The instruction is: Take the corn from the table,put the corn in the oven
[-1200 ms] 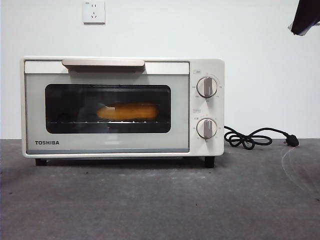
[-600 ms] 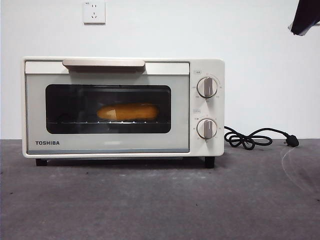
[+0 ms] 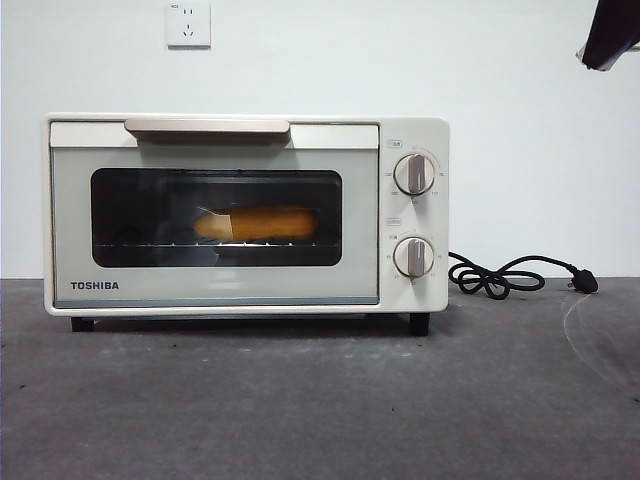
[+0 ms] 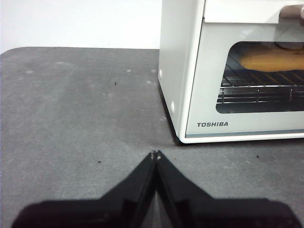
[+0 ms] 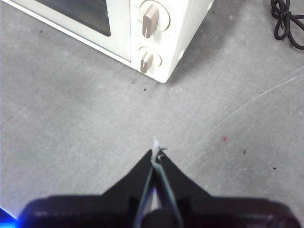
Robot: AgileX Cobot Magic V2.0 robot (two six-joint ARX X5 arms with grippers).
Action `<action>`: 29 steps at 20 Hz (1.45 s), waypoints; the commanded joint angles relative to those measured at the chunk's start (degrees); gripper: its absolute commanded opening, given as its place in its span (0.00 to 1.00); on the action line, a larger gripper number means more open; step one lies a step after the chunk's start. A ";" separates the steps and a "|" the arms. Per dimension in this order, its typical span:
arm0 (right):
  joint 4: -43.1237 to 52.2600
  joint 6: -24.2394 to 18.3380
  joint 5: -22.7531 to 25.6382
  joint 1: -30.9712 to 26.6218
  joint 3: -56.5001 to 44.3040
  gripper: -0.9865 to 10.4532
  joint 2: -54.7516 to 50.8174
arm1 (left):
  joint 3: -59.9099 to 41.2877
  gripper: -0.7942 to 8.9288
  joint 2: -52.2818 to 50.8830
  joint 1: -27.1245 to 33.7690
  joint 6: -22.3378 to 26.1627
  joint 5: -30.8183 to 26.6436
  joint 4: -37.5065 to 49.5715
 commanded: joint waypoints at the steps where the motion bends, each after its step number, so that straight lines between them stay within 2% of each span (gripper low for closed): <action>1: 0.37 0.59 0.22 0.02 -0.39 0.09 0.07 | -0.28 0.08 0.04 0.22 0.63 -0.15 0.50; 9: 0.39 0.20 0.11 0.48 -0.39 0.09 -0.02 | -0.28 0.08 0.39 0.22 0.63 -0.15 0.50; 12: 0.24 -0.11 5.44 0.33 -0.33 0.09 -0.63 | -0.28 0.08 0.39 0.22 0.63 -0.17 0.50; 14: 0.57 -2.91 7.78 -1.14 -0.39 0.09 -2.78 | -0.28 0.08 0.39 0.22 0.63 -0.15 0.50; 16: 5.09 -3.45 7.67 -5.92 -1.55 0.09 -6.71 | -0.28 0.08 0.39 0.22 0.63 -0.17 0.50; 20: 27.47 -4.09 6.71 -21.77 -14.71 0.09 -18.75 | -0.28 0.08 0.39 0.22 0.63 -0.15 0.50; 22: 35.54 -3.93 2.43 -30.16 -23.15 0.09 -23.39 | -0.28 0.08 0.39 0.22 0.63 -0.15 0.50; 24: 41.83 -3.87 -4.15 -36.87 -30.91 0.09 -27.26 | -0.28 0.08 0.39 0.22 0.63 -0.15 0.50; 26: 45.07 -3.87 -8.96 -40.33 -36.50 0.09 -30.40 | -0.28 0.08 0.39 0.22 0.63 -0.15 0.50; 29: 47.52 -3.87 -11.08 -41.68 -41.97 0.09 -34.03 | -0.28 0.08 0.39 0.22 0.63 -0.15 0.50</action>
